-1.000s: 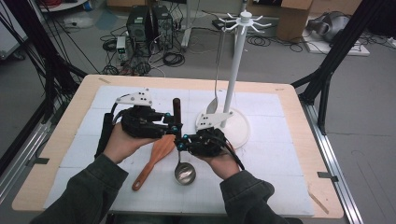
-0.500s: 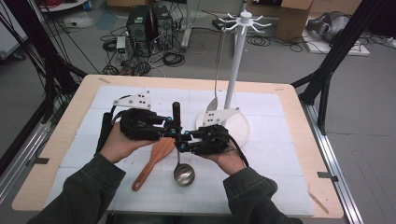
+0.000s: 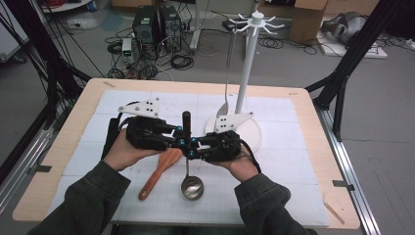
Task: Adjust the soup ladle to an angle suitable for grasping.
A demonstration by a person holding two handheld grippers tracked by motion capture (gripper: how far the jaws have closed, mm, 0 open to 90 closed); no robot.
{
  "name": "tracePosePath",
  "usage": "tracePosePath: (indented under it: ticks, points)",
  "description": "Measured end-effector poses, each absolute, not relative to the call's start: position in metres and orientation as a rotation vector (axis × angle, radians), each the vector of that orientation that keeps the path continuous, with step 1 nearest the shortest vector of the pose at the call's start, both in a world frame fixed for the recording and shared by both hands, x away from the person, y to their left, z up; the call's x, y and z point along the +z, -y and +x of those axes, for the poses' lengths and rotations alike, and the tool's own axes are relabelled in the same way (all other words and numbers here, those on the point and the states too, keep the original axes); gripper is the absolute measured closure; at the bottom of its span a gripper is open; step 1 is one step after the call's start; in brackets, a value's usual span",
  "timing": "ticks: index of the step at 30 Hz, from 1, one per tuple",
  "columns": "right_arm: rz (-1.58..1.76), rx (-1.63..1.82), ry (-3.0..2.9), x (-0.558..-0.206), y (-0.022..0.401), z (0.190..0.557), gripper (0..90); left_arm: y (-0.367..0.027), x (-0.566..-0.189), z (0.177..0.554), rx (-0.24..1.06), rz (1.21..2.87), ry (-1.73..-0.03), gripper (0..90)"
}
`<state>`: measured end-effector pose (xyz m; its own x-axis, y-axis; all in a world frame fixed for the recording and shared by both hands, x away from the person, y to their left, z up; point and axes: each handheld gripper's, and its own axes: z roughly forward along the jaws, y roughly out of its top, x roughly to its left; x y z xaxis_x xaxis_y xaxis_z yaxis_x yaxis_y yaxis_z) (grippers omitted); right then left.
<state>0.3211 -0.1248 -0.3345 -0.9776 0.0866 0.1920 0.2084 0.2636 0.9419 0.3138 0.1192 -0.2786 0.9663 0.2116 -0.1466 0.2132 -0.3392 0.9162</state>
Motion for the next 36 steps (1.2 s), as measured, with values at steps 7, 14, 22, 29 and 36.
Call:
tracePosePath:
  ticks: [7, 14, 22, 29, 36]
  points:
    - [-0.356, -1.830, 2.489, -0.331, 0.120, 0.313, 73.6, -0.120, -0.276, 0.314, 0.035, 1.906, -0.332, 69.1]
    - [-0.361, -1.835, 2.510, -0.330, 0.115, 0.312, 72.9, -0.121, -0.275, 0.313, 0.038, 1.906, -0.326, 72.7]
    - [-0.258, -1.802, 2.382, -0.335, 0.117, 0.324, 64.1, -0.121, -0.276, 0.312, -0.020, 1.910, -0.263, 72.8]
    - [-0.195, -1.822, 2.386, -0.334, 0.115, 0.322, 73.1, -0.122, -0.276, 0.313, -0.024, 1.906, -0.259, 72.5]
    - [-0.308, -1.801, 2.455, -0.330, 0.122, 0.317, 73.6, -0.133, -0.271, 0.311, 0.012, 1.885, -0.299, 57.0]
